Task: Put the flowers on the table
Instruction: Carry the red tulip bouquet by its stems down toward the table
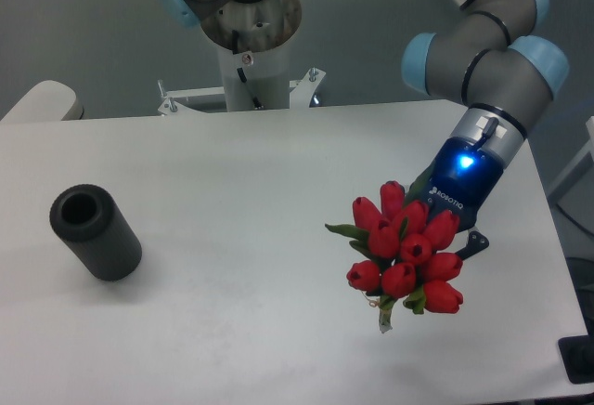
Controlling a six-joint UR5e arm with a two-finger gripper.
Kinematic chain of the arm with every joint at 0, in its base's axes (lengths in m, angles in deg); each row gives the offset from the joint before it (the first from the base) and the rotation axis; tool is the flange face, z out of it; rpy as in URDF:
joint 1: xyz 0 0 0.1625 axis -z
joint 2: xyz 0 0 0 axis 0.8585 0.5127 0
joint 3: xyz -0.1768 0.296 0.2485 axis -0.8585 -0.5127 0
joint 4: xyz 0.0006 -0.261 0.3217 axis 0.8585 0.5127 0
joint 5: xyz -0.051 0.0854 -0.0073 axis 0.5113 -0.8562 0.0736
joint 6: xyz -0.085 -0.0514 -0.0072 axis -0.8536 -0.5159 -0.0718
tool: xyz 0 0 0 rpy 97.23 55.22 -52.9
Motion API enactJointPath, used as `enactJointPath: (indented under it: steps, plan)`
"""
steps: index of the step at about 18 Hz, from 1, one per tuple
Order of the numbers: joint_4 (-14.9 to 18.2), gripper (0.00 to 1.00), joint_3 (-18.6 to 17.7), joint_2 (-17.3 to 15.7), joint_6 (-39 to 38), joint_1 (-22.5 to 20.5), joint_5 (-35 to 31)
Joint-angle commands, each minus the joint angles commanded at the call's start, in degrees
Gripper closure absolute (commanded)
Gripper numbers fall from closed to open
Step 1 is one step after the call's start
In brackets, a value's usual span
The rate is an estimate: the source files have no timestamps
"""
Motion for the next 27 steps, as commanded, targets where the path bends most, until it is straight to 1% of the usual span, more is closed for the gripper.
enactJointPath:
  steps: [5,7,8,9,12,14,17,20,22,27]
  plan:
    - [0.0,0.64,-0.9,-1.1,0.3,0.3,-0.2]
    - [0.0,0.64,-2.0,-2.1,1.1,0.2,-0.4]
    - [0.0,0.67,-2.8,-2.6,1.8,0.4,-0.5]
    - [0.0,0.68,-3.6,-3.1,2.4,0.4,-0.6]
    - [0.0,0.68,-6.1,-4.7,5.0,0.5,-2.9]
    - [0.0,0.68,-7.8,-6.3,6.1,0.5,-6.7]
    - [0.2,0.68,-10.4,-8.8,7.6,1.1,-10.4]
    - [0.2,0.68,-14.1,-12.1,11.4,1.8,-18.0]
    - [0.4,0.68,-15.7,-14.0,13.1,4.0,-23.8]
    - [0.5,0.68,-19.2,-17.3,17.4,9.1,-39.1]
